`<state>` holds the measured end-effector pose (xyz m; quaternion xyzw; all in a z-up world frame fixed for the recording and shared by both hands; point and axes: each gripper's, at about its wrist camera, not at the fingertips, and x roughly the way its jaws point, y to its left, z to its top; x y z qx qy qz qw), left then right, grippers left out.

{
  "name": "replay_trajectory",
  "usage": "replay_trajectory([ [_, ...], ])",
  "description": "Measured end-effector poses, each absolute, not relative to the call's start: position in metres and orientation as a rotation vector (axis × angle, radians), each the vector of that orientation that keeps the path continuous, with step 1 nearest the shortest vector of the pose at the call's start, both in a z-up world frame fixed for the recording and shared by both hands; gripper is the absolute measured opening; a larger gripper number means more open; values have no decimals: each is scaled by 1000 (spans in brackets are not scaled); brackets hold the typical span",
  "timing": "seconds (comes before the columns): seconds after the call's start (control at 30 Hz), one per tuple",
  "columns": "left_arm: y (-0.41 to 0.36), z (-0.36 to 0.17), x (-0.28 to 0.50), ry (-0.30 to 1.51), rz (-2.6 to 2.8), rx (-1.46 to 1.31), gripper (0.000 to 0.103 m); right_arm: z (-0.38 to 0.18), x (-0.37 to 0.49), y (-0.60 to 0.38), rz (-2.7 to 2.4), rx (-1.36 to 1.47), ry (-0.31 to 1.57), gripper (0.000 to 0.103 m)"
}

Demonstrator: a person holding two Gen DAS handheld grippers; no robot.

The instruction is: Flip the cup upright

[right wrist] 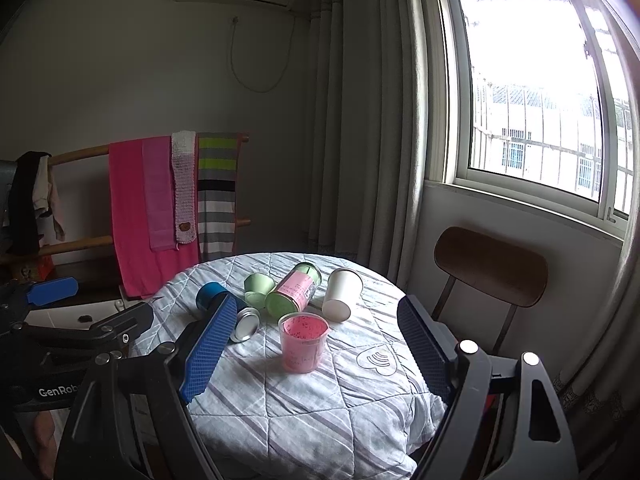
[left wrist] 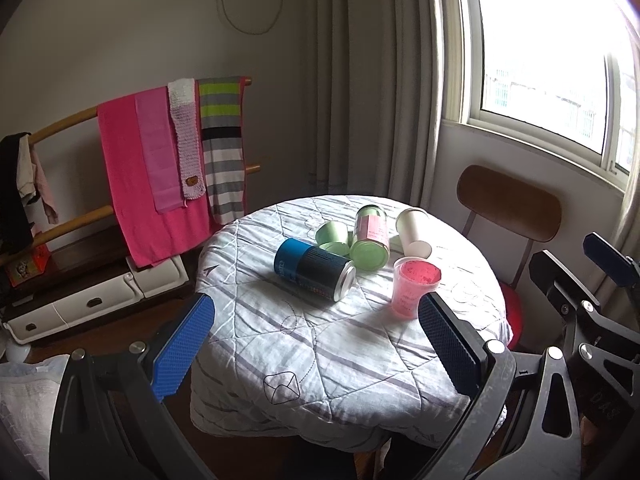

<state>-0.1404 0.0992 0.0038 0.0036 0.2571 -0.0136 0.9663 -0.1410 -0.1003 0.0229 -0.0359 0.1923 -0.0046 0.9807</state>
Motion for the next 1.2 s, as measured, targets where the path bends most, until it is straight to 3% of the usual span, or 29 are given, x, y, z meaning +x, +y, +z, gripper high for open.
replay_trajectory([
  [1.2, 97, -3, -136, 493, -18, 30, 103, 19, -135, -95, -30, -81, 417, 84],
])
